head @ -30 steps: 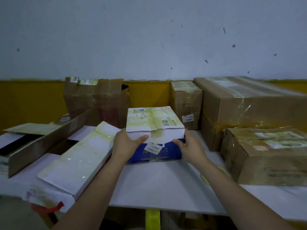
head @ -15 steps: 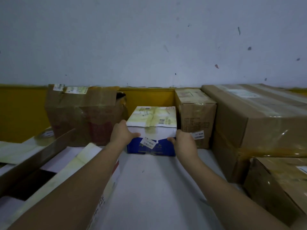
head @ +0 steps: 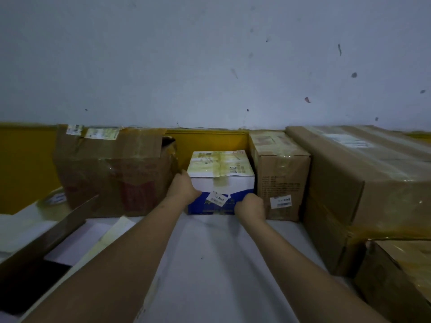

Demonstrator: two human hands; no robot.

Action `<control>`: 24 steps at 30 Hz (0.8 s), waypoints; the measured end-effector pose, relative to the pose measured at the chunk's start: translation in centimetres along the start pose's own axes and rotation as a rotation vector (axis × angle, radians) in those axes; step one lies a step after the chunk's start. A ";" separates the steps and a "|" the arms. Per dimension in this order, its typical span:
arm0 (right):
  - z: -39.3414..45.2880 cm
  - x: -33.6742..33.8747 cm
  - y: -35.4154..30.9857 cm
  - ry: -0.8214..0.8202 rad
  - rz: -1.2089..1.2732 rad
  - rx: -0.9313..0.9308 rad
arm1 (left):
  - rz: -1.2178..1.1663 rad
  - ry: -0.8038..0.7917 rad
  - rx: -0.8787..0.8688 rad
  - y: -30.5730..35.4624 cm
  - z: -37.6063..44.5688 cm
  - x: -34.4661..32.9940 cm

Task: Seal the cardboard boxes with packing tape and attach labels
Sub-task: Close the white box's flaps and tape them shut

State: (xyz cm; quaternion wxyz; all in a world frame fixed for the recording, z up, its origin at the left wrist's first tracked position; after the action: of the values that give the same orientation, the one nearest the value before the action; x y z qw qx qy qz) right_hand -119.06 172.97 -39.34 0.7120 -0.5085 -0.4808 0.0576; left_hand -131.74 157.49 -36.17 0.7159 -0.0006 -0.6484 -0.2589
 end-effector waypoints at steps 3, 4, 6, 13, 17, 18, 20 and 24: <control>-2.2 -0.7 -1.2 -0.026 0.140 0.023 | 0.046 -0.019 -0.094 0.3 -1.9 3.5; -3.3 -1.0 -2.1 -0.049 0.162 0.062 | 0.048 -0.008 -0.150 0.3 -3.0 5.3; -5.6 -2.0 -4.7 -0.118 0.166 0.188 | 0.081 0.003 -0.256 -0.2 -5.4 9.2; -18.1 -4.5 -13.3 -0.463 0.117 0.981 | 0.453 -0.106 -0.128 -10.0 -14.7 19.1; -22.8 -7.6 -14.4 -0.754 -0.058 1.208 | 0.467 -0.332 0.098 -15.9 -19.1 19.5; -23.3 -8.4 -14.2 -0.793 -0.139 1.238 | 0.454 -0.389 0.138 -16.7 -20.1 19.4; -23.9 -9.6 -13.4 -0.827 -0.285 1.275 | 0.464 -0.497 0.206 -17.7 -21.8 19.0; -23.6 -8.5 -13.5 -0.782 -0.269 1.239 | 0.499 -0.450 0.129 -17.3 -22.1 17.9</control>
State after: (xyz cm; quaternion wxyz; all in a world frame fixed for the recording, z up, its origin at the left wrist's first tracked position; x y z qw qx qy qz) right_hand -111.52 145.89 -34.66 0.6462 0.1069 -0.6365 0.4072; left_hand -117.23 128.48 -28.81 0.5948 -0.1710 -0.7850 -0.0279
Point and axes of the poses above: each hand's wrist, its own z-axis towards the middle knuckle, its own x-axis out of the back of the hand, y = z × x, the point moved 3 cm from there along z, towards the middle knuckle, and after that the axes turned 13 degrees about z, right-handed, at the moved point
